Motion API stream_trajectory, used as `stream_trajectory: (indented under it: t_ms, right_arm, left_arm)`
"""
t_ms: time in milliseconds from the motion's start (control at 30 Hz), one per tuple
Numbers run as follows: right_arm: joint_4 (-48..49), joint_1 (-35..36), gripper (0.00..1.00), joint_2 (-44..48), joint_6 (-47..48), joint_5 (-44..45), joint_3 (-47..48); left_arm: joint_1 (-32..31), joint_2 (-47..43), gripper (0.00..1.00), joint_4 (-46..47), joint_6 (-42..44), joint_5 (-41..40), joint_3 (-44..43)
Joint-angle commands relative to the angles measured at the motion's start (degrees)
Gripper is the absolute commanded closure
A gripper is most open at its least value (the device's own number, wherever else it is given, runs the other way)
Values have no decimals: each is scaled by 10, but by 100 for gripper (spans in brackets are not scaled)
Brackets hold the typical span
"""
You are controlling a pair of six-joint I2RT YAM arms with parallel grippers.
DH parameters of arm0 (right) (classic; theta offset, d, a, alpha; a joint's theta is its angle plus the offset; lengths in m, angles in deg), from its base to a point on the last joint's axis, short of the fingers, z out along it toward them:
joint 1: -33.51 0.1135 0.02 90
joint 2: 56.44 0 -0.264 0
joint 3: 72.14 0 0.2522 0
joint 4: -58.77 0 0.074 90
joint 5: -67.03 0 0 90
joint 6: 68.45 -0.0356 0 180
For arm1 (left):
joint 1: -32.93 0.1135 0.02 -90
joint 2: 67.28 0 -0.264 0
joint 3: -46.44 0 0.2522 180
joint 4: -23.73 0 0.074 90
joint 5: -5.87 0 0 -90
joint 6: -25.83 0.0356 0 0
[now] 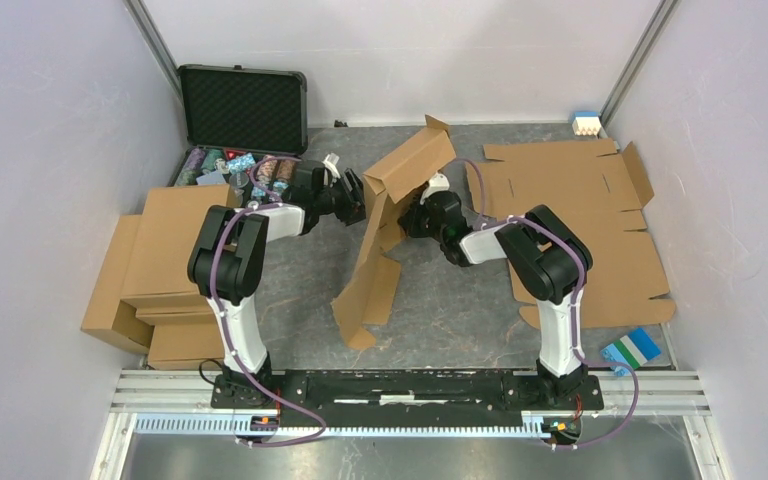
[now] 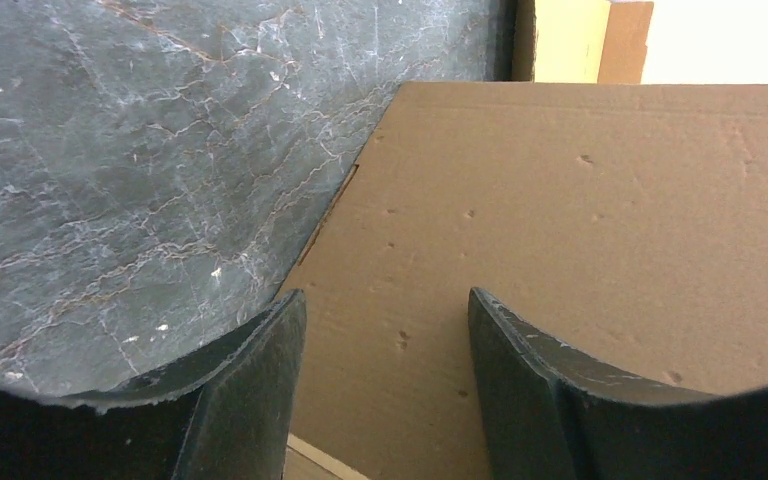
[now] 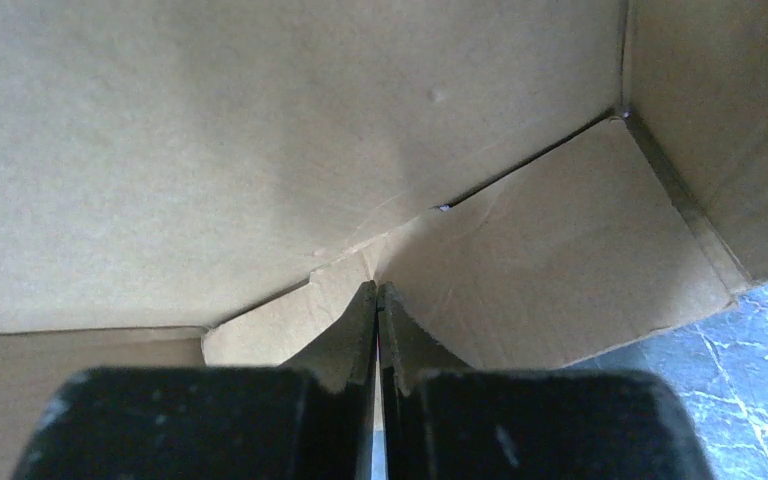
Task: Fold the paper box
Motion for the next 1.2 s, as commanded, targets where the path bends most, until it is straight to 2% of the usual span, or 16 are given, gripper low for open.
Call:
stream_trajectory:
  t_ms: [0,200,467,733,1167]
  right_arm:
    - [-64,-2,95,-18,-9,17,17]
    - [-77,3,95,-3,-4,22,26]
    - [-50,9,94,5,-12,-36,29]
    - [-105,15,96,-32,5,4,46]
    - [-107,31,96,8,47,5,44]
  left_arm:
    - [-3,14,33,51,9,36,14]
    - [-7,12,33,55,7,47,16]
    - [-8,0,34,45,12,38,19]
    - [-8,-8,34,28,25,26,19]
    - [-8,-22,34,4,41,9,16]
